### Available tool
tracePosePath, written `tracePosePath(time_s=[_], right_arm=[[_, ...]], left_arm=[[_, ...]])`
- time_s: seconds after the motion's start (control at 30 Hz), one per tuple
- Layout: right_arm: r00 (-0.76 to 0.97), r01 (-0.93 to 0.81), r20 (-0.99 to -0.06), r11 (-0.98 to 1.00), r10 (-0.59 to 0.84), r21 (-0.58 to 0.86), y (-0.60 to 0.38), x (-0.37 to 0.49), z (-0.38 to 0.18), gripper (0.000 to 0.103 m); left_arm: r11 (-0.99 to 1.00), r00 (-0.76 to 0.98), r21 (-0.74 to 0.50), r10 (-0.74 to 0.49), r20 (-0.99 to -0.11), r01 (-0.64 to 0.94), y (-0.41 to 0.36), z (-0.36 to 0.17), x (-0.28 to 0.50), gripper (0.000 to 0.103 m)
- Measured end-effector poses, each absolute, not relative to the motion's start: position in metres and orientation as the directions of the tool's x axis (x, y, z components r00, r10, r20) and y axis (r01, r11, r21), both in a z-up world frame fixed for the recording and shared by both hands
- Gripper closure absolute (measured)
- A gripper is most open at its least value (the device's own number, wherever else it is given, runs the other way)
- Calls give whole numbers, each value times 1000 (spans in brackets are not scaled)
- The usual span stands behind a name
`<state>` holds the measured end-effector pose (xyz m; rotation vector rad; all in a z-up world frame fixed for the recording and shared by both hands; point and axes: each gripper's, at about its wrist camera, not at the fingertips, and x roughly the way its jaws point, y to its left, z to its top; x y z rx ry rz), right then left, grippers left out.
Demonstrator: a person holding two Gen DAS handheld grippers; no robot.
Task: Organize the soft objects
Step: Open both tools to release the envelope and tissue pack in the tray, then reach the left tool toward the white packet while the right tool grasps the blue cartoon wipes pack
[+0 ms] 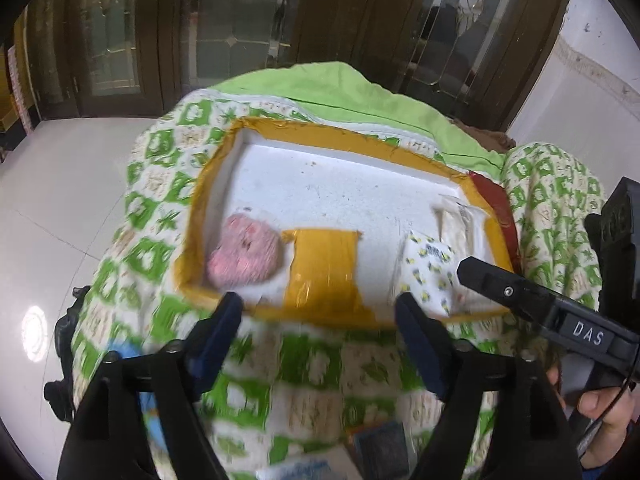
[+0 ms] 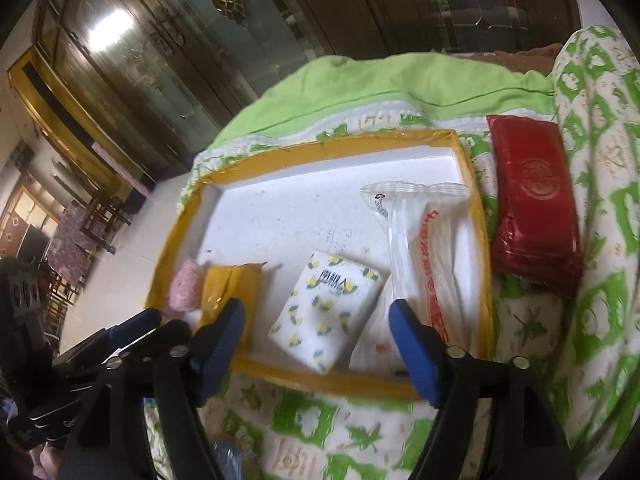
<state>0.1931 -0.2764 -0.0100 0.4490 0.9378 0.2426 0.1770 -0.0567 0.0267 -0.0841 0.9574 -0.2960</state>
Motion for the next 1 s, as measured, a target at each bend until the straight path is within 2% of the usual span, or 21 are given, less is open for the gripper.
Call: tracePosePath(time_s=[0.1, 0.23, 0.63, 0.87, 1.0], right_arm=[[585, -27, -707, 881, 397, 472, -274, 176, -4, 16], [586, -49, -687, 865, 429, 499, -270, 153, 1, 15], [493, -83, -707, 837, 506, 541, -258, 80, -14, 14], [462, -117, -729, 850, 505, 514, -246, 56, -22, 14], [460, -135, -739, 861, 493, 490, -237, 51, -22, 15]], left_arm=[[960, 554, -186, -272, -787, 208, -52, 28, 157, 21], [965, 559, -176, -255, -789, 193, -44, 24, 130, 21], [951, 551, -297, -295, -781, 88, -7, 1, 53, 21], [958, 547, -278, -269, -792, 68, 3, -8, 41, 21], [972, 517, -226, -228, -825, 68, -1, -18, 42, 21]])
